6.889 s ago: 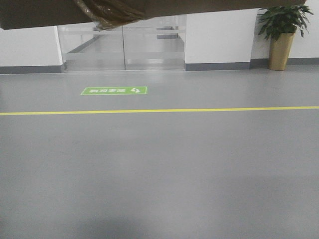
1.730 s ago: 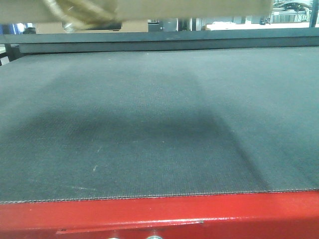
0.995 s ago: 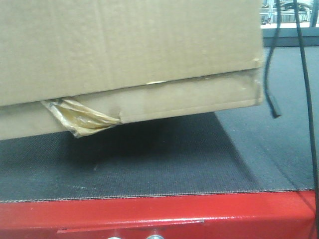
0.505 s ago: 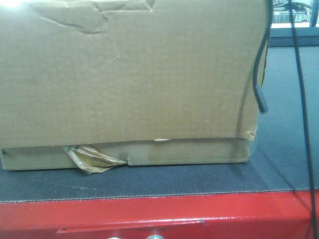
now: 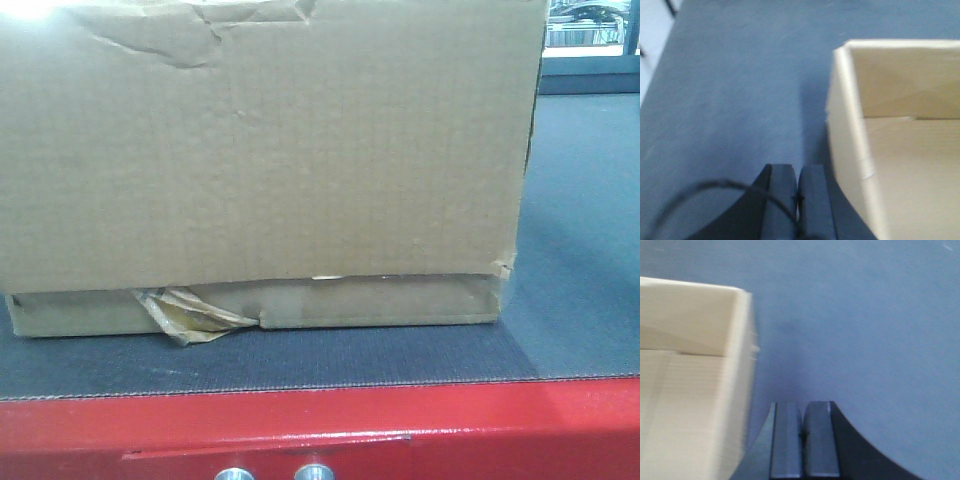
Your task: Grab carton from right shelf to conveyor
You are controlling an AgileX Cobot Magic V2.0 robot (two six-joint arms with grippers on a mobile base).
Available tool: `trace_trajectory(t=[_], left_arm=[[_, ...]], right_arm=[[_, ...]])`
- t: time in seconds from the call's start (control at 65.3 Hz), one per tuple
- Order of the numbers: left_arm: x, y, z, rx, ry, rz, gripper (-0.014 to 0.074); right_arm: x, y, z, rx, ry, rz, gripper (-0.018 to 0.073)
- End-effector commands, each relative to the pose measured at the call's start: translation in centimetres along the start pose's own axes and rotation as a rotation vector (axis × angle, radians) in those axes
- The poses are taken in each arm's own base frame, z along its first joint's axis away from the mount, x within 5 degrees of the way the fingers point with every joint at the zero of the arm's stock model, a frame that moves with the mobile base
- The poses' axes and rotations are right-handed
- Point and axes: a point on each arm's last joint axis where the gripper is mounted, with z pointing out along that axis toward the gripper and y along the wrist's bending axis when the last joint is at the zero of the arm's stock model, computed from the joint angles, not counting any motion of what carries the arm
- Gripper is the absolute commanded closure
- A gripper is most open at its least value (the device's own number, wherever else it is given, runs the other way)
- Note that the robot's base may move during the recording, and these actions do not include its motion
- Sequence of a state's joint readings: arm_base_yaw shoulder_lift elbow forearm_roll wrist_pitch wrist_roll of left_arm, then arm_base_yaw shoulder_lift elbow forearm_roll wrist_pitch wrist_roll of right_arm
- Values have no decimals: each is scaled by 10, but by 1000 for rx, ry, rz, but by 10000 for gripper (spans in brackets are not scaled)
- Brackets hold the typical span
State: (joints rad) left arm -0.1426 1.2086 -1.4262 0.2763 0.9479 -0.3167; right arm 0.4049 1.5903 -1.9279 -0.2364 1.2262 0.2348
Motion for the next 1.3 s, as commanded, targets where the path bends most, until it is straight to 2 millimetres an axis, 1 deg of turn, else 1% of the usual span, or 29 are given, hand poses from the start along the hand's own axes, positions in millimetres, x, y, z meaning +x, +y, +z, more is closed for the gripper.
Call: trace_trajectory(t=[0.0, 0.092, 0.138, 0.168, 0.214, 0.23, 0.245, 0.291, 0.337, 0.352, 0.398, 0.413, 0.429, 0.459, 0.475, 0.551, 0.566, 0.582, 0.597, 0.674, 0.827, 0.964, 1.026, 1.164, 1.225, 1.286], left_arm=[[15, 9, -2, -11, -19, -13, 582], [38, 15, 3, -21, -6, -12, 582], [49, 19, 4, -23, -11, -13, 582], [61, 20, 7, -24, 3, -9, 582], [73, 22, 6, -21, -5, -7, 582], [77, 22, 6, -19, -5, -6, 582], [81, 23, 8, -21, 4, -4, 582], [93, 24, 5, -13, -10, -1, 582], [108, 25, 5, -6, -13, 3, 582], [111, 25, 4, -4, -18, 4, 582], [122, 26, -1, 6, -44, 4, 582], [126, 27, 0, 6, -39, 6, 582], [130, 27, -2, 8, -46, 6, 582], [136, 28, -7, 15, -73, 5, 582], [141, 29, -7, 17, -73, 2, 582], [157, 32, -18, 27, -120, -3, 582], [160, 32, -21, 29, -129, -4, 582], [163, 33, -23, 29, -137, -5, 582], [164, 34, -26, 31, -150, -7, 582], [178, 37, -38, 33, -192, -15, 582], [195, 43, -61, 44, -298, -31, 582], [206, 48, -82, 51, -403, -47, 582], [210, 49, -91, 56, -449, -55, 582], [216, 52, -103, 60, -508, -65, 582], [218, 53, -105, 58, -508, -68, 582], [220, 54, -106, 56, -507, -70, 582]], right_arm=[[9, -18, -1, 48, 8, 21, 632], [23, -32, 5, 73, 16, 37, 632], [33, -38, 10, 85, 23, 42, 632], [44, -45, 13, 97, 29, 49, 632], [55, -51, 15, 105, 18, 56, 632], [57, -52, 13, 105, 10, 57, 632], [64, -54, 16, 108, 22, 56, 632], [76, -57, 18, 108, 5, 57, 632], [89, -59, 15, 105, -15, 56, 632], [97, -59, 18, 103, -7, 51, 632], [107, -60, 15, 95, -39, 48, 632], [112, -59, 15, 92, -45, 46, 632], [120, -59, 17, 89, -41, 42, 632], [128, -58, 16, 79, -68, 37, 632], [136, -58, 15, 76, -74, 35, 632], [159, -58, 8, 55, -142, 27, 632], [167, -57, 9, 52, -139, 25, 632], [169, -57, 8, 49, -151, 24, 632], [173, -57, 4, 46, -169, 24, 632], [199, -57, -1, 33, -211, 19, 632], [239, -58, -19, 14, -326, 19, 632], [267, -60, -40, 11, -436, 29, 632], [278, -61, -55, 10, -516, 36, 632], [295, -64, -82, 8, -674, 52, 632], [302, -65, -95, 6, -751, 58, 632], [308, -66, -103, 6, -800, 63, 632]])
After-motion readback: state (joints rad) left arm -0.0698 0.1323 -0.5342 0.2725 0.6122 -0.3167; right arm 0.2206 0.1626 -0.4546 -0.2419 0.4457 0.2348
